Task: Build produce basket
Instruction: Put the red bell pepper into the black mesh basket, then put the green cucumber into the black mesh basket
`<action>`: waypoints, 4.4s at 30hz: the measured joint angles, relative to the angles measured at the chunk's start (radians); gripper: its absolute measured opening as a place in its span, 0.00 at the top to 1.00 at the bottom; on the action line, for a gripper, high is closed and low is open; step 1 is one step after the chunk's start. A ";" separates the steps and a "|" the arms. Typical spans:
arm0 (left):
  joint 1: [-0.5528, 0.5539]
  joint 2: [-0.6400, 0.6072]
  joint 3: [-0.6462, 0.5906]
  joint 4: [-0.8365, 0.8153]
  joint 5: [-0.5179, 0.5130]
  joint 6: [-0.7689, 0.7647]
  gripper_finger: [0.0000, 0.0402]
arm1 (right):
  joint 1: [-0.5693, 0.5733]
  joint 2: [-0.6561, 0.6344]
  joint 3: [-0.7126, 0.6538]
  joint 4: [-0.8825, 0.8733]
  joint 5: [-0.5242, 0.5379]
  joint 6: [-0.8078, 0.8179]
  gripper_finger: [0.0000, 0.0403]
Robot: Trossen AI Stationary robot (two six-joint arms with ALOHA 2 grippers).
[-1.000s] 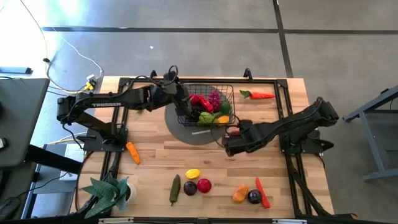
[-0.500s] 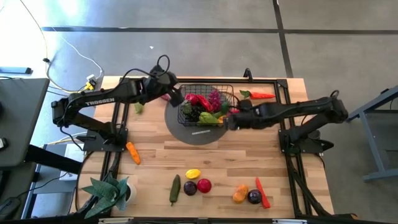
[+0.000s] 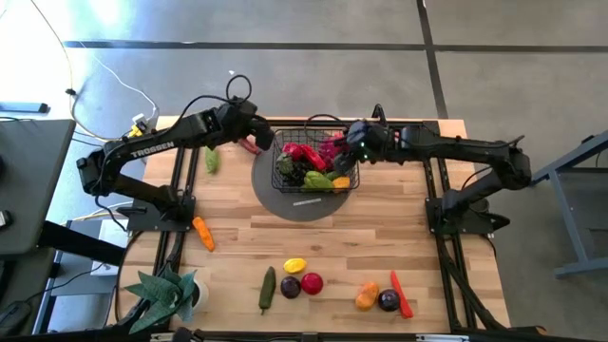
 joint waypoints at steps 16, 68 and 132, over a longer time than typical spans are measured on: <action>0.103 0.000 0.000 -0.469 0.042 -0.477 0.26 | -0.137 0.070 -0.001 0.075 -0.196 -0.458 0.49; 0.248 0.186 -0.376 -0.303 -0.018 -0.970 0.26 | -0.156 0.129 -0.001 0.096 -0.189 -0.631 0.31; -0.043 -0.240 -0.374 0.198 0.076 -0.176 0.70 | 0.082 0.127 -0.002 -0.085 -0.150 0.044 0.31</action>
